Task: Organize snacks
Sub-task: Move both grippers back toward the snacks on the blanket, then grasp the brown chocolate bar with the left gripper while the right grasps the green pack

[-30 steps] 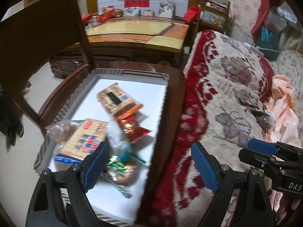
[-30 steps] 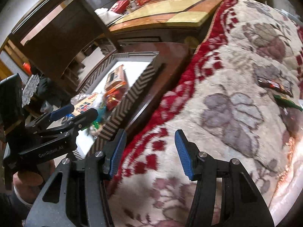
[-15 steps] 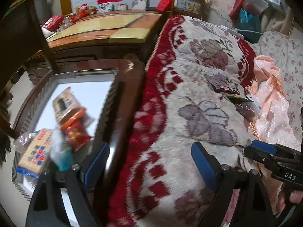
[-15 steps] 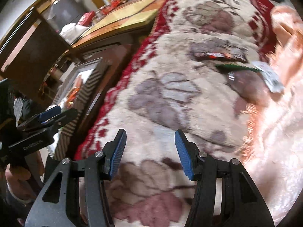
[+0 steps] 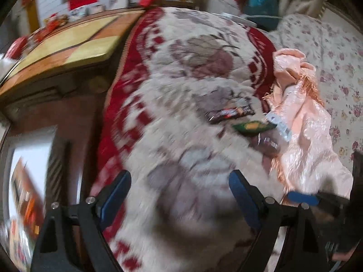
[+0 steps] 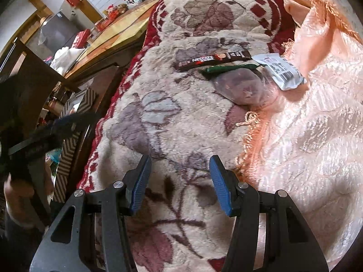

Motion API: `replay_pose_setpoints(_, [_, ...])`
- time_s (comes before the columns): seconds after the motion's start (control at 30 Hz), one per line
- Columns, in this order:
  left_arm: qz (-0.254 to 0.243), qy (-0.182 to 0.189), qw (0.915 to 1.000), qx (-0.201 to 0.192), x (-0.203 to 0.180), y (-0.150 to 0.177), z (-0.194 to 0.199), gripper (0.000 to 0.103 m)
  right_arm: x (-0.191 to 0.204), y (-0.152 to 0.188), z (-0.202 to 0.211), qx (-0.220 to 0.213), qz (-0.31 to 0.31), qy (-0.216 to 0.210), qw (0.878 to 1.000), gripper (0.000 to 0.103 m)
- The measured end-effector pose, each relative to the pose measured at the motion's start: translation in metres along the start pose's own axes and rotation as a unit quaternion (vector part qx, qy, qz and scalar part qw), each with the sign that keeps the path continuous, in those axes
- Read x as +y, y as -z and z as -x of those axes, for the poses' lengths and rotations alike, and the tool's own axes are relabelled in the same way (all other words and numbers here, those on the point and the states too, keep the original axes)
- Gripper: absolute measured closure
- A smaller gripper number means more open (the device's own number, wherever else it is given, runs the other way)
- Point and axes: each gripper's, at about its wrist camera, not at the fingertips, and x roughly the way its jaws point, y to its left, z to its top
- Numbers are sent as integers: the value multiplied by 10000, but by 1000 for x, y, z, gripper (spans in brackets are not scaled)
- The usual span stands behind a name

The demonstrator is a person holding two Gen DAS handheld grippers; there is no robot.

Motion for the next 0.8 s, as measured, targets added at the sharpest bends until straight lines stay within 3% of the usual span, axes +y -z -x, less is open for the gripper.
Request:
replay_pose_setpoints(0.13, [-512,197,9985,29,-25,-44,-30,13,-9,-2,-1,-36,-82,-77,9999,50])
replay_pose_setpoints(0.3, [-1260,381,9908,319,-59,-81,-80,14,-20,-2,-5,-13,-238,-210,9995,50])
replay_pose_setpoints(0.5, [-2056,283,9743,872,-96,-94,-133,13,-28,-1,-12,92,-372,-374,9986,50])
replay_pose_setpoints(0.57, [-2137,259,9726,883,-101,-95,-142,14,-29,-3,-14,83,-386,-402,9984,50])
replay_pose_setpoints(0.63, [-2006,302,9742,987,-101,-100,-151,25,-28,-4,-13,55,-373,-428,9984,50])
replay_pose_setpoints(0.67, [-1959,162,9747,1063,-99,-100,-156,40,-28,-5,-13,35,-361,-426,9984,50])
replay_pose_setpoints(0.73, [-2044,66,9746,911,-99,-96,-155,44,-27,-7,-11,2,-338,-314,9989,50])
replay_pose_setpoints(0.8, [-2201,102,9725,760,-97,-89,-148,55,-27,-9,-8,-63,-315,-250,9992,50])
